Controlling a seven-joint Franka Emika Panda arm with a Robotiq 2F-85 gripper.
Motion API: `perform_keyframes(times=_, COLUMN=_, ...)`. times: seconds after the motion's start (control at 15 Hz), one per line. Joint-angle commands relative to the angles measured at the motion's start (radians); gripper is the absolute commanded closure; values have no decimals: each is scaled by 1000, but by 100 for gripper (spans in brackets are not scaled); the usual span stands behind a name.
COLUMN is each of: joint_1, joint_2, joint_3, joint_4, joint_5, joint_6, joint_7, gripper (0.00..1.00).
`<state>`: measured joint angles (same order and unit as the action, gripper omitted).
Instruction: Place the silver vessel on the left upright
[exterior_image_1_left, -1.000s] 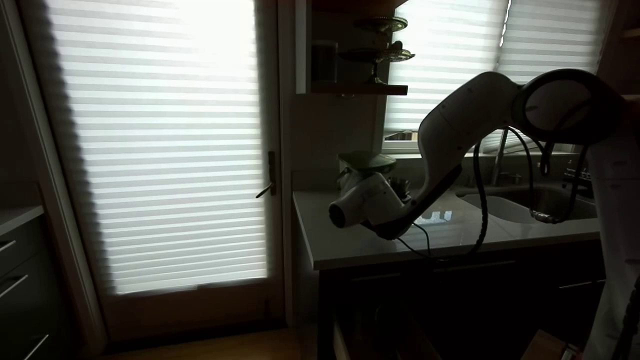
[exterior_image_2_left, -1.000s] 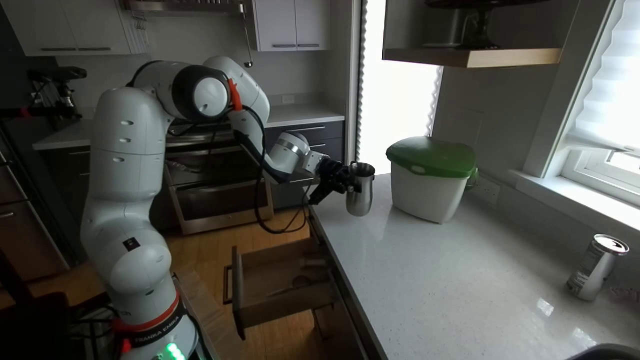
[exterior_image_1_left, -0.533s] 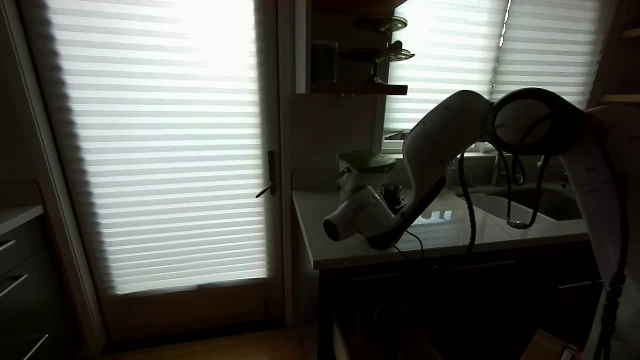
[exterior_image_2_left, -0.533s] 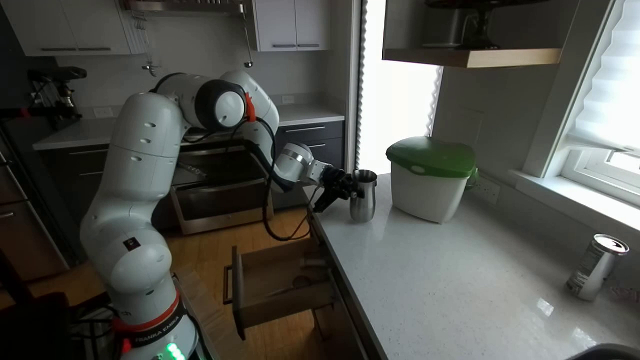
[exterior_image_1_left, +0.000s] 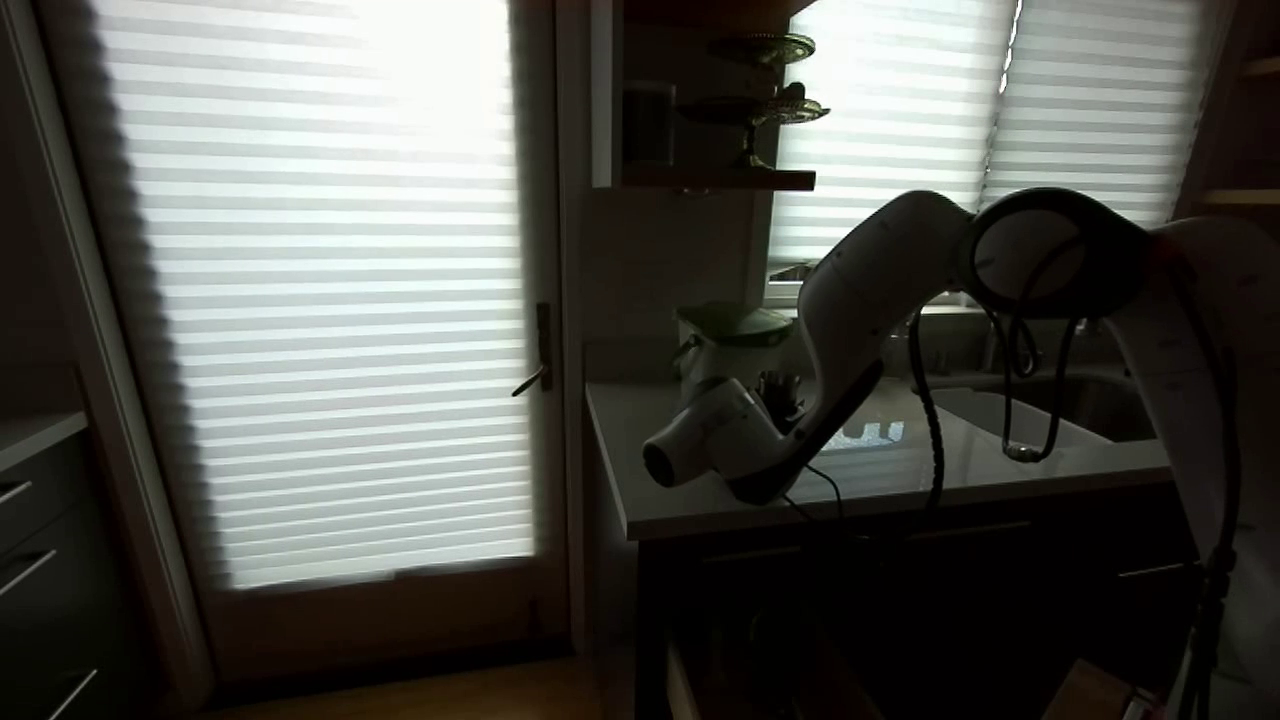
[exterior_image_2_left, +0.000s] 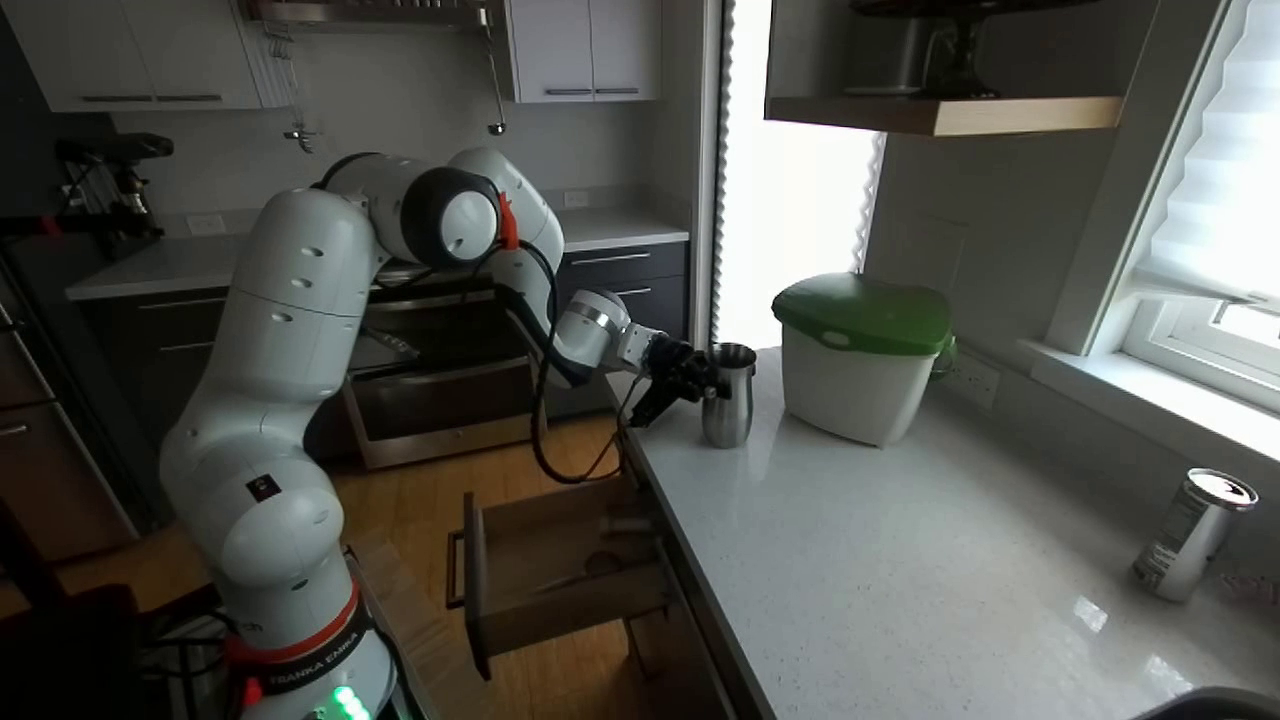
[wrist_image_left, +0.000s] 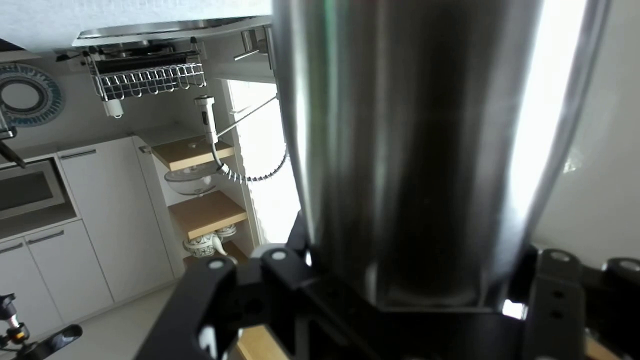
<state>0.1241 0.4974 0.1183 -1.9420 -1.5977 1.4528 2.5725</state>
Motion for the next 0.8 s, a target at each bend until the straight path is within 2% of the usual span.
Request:
perform_keyframes(times=0.0, joint_1=7, joint_2=17, joint_3=-4, joint_4=14, joint_5=-15, joint_6=-10, joint_7=-4, gripper=46)
perform_keyframes(times=0.2, joint_1=6, joint_2=16, joint_3=-3, joint_4=14, joint_5=-15, joint_6=-7, joint_7=-7, gripper=46)
perform_keyframes(times=0.33, joint_1=4, joint_2=14, joint_3=-1, joint_4=13, joint_5=-10, joint_6=-1, joint_7=-16, gripper=17)
perform_keyframes(times=0.4, joint_1=4, joint_2=13, joint_3=-1, joint_4=12, joint_5=-9, joint_6=0, joint_7=-18, gripper=7)
perform_keyframes(times=0.47, joint_1=3, joint_2=12, joint_3=0, joint_4=12, joint_5=-7, joint_6=3, joint_7=-24, gripper=3)
perform_keyframes(times=0.73, joint_1=0, joint_2=-1, joint_3=7, joint_4=3, joint_5=-2, joint_6=20, joint_7=-43, gripper=0)
